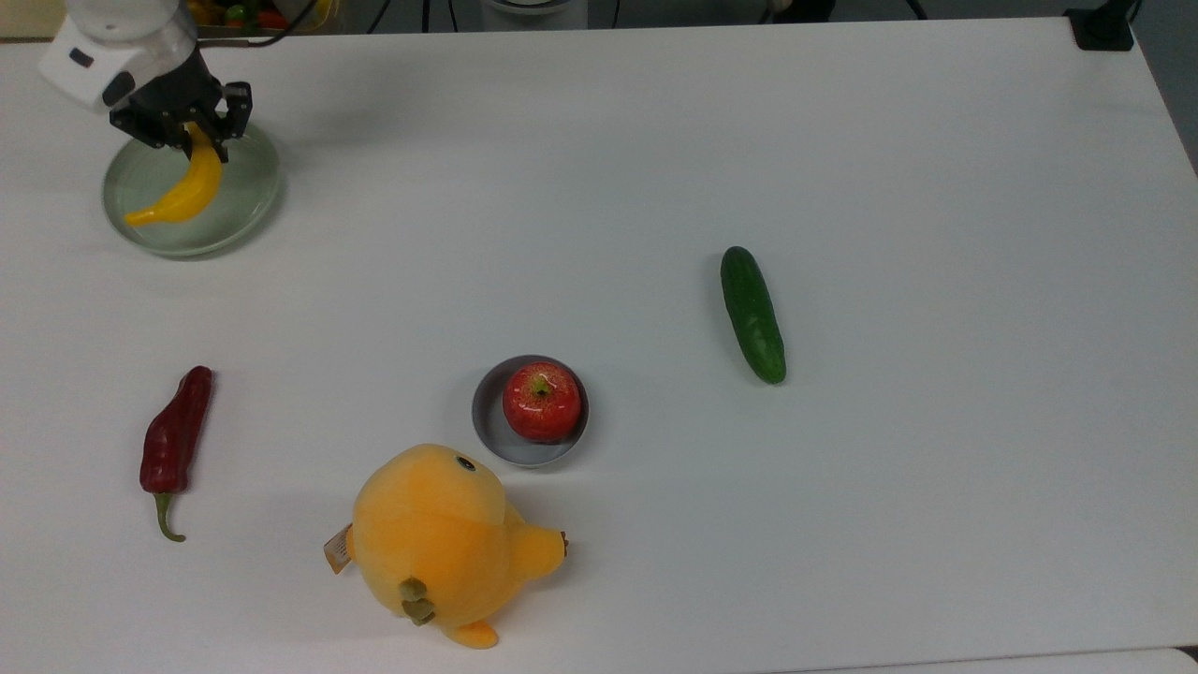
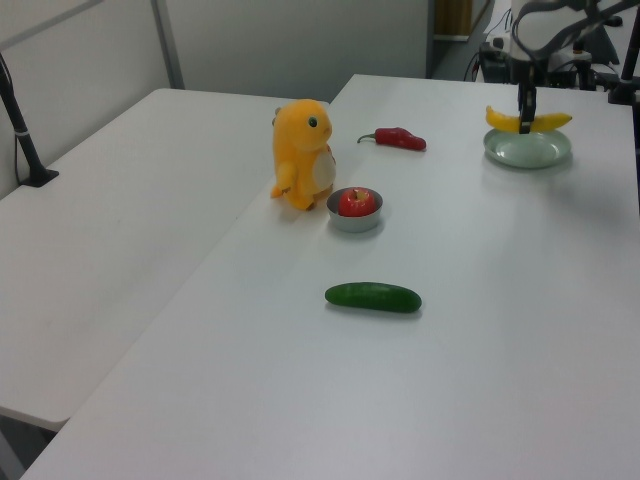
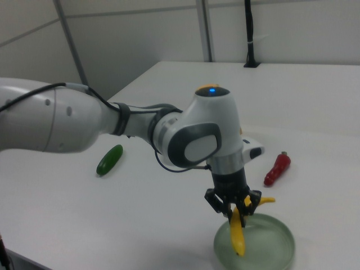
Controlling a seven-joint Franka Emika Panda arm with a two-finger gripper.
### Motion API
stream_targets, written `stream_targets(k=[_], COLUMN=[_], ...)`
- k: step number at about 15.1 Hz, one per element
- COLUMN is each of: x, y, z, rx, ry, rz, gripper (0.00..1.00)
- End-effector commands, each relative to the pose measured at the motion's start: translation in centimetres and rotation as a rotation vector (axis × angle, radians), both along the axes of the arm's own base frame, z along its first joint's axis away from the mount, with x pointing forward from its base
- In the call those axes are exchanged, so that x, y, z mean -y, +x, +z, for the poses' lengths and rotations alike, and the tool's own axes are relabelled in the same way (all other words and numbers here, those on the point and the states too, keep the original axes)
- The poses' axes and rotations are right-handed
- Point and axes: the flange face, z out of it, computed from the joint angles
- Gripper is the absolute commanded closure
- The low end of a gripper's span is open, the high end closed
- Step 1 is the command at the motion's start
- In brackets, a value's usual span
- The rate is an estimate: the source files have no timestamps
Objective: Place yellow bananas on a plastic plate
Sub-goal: 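Lift the banana and carry it over the pale green plate, then lower the banana onto the plate and open the gripper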
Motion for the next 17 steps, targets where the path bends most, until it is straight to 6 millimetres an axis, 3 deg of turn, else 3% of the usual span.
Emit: stream_targets(k=[1,5,7,8,11,13,16,17], x=[1.0,1.3,1.4,1.4,1.4,1.0,-0.5,-2.0], y=[0.7,0.7,0.7,0.7,0.6,0.7,1.2,1.5], z=[-2.2,-3.1,-3.1,-3.1,-2.9,-1.6,2.8,4.8], rx=[0.004,0.006,0.006,0.006,0.007,0.022,0.106,0.143], ry=[-0.001,-0.009,-0.009,-0.009,-0.008,-0.007,-0.007,0.015], rz=[0.015,0.013,0.012,0.012,0.004,-0.001,-0.033,-0.071], gripper=[0.72,0.64,0.51,0.37,0.16,0.02,0.0,0.0])
